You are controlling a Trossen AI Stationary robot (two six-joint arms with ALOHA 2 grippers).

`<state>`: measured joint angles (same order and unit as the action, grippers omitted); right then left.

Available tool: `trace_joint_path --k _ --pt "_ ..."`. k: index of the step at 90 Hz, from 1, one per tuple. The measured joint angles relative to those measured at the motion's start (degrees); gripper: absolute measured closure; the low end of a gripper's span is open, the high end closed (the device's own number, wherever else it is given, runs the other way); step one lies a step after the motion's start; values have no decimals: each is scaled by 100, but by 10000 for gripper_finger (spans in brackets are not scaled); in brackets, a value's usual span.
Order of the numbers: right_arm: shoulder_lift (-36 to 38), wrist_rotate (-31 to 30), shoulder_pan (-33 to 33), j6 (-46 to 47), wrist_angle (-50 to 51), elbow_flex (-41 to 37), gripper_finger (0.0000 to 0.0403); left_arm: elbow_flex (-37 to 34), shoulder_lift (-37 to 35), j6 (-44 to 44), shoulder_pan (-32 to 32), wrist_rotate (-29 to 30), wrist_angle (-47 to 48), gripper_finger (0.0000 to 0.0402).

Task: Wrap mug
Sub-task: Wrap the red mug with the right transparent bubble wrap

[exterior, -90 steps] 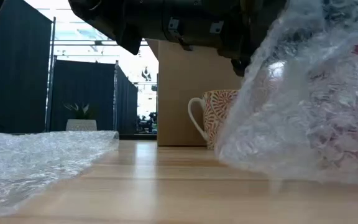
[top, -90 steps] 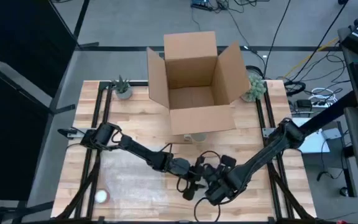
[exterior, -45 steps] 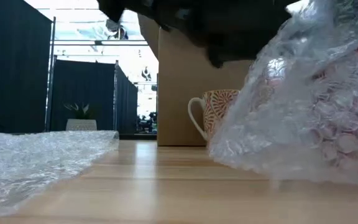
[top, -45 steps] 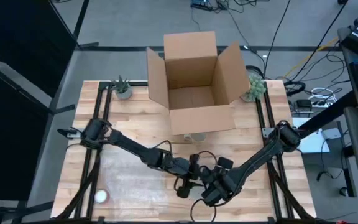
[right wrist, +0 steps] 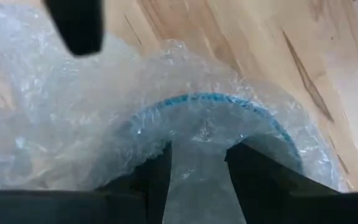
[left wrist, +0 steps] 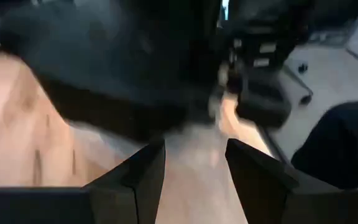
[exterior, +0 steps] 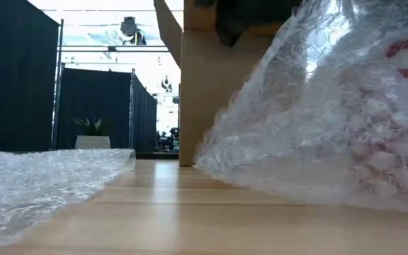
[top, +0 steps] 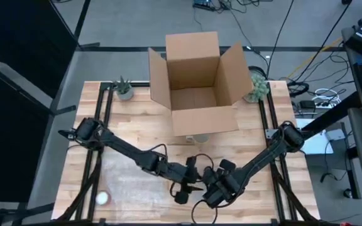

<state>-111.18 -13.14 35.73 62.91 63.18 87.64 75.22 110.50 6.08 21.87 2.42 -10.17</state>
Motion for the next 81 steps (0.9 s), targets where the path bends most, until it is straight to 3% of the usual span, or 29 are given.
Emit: trace_joint_path --k 17,33,64,81 --pt "7 -9 -11 -75 -30 0 259 1 353 -106 -93 -87 -455 238" --pt "10 -31 -9 -124 -100 2 259 25 892 -199 -260 -449 -1528 238" --pt "17 52 -27 -209 -30 0 259 337 1552 -235 -433 -595 -1831 238" --pt "199 480 -49 -179 109 -3 259 348 1571 -213 -480 -591 -1764 238"
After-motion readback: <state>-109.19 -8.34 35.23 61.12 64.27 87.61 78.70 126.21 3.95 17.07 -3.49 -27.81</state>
